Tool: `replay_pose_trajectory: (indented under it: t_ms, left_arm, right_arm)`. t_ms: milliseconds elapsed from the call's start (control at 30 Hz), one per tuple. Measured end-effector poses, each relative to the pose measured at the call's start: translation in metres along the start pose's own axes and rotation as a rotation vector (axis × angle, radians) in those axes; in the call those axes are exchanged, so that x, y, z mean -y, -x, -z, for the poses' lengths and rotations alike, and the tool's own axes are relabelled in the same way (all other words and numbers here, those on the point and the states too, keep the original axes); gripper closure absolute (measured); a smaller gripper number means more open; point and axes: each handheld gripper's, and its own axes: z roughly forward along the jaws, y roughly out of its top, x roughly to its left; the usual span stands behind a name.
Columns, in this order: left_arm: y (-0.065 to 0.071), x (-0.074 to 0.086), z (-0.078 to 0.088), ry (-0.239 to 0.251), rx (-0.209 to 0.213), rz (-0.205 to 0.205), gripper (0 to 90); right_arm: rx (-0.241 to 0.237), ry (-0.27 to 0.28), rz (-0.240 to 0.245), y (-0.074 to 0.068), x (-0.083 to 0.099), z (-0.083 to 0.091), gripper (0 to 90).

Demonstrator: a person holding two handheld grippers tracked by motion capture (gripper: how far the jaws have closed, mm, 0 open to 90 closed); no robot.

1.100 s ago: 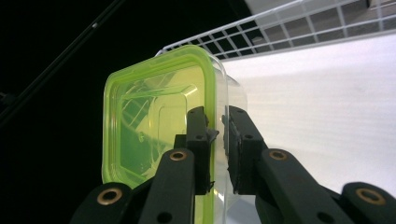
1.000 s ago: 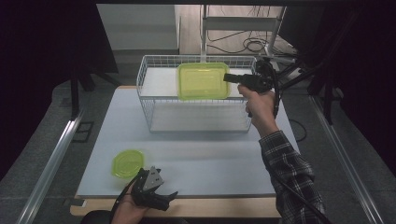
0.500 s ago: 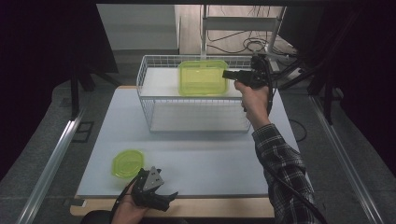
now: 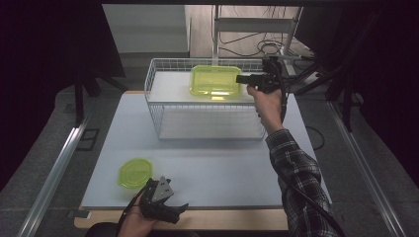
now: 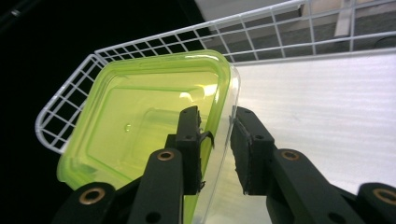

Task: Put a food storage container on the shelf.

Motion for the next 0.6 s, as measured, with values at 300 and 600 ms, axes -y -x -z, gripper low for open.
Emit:
replay_pose_trajectory:
  t_ms: [300, 600]
  left_arm:
    - [0.0005, 0.0, -0.0001, -0.001, 0.0, -0.001, 4.0]
    - [0.0008, -0.0001, -0.0005, -0.002, -0.001, -0.002, 3.9]
  right_arm:
    - [0.032, -0.009, 0.031, -0.0008, -0.0036, -0.0085, 68.0]
    - [0.068, -0.016, 0.062, -0.0012, -0.0031, -0.0111, 56.0]
